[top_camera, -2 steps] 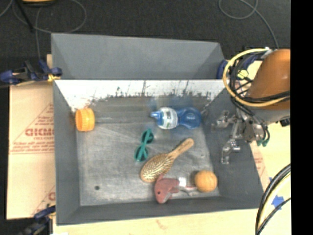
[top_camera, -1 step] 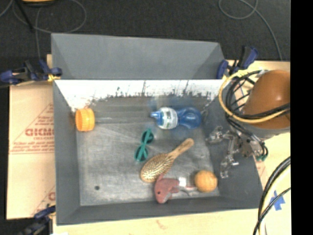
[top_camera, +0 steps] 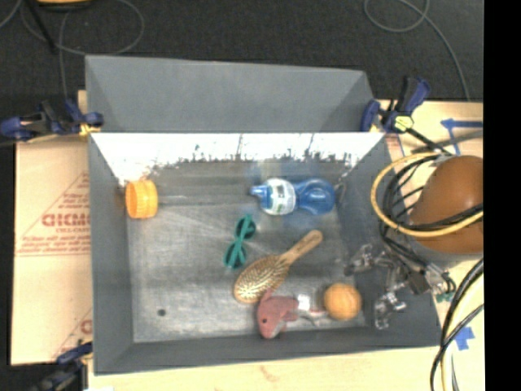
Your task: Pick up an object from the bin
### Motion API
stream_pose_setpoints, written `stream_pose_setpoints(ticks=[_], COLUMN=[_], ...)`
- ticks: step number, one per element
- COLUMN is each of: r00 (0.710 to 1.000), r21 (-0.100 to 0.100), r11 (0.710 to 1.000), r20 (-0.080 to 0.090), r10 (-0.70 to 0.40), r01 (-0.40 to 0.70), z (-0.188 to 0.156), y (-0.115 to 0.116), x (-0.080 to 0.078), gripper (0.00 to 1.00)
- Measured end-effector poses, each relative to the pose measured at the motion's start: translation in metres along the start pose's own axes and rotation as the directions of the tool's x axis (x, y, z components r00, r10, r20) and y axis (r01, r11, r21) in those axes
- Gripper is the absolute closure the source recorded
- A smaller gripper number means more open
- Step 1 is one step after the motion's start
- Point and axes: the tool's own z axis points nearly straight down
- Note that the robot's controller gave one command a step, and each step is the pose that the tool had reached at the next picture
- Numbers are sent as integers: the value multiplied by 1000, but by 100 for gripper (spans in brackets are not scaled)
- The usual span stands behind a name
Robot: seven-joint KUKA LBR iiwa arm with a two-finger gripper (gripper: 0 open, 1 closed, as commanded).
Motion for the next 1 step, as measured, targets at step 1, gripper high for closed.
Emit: stream_pose_setpoints(ticks=[1], r00=[995], r21=[1], r11=[996], r20=[7], r10=[95], r01=[-95], z=[-20], y=[4], x=[-10], gripper=[0])
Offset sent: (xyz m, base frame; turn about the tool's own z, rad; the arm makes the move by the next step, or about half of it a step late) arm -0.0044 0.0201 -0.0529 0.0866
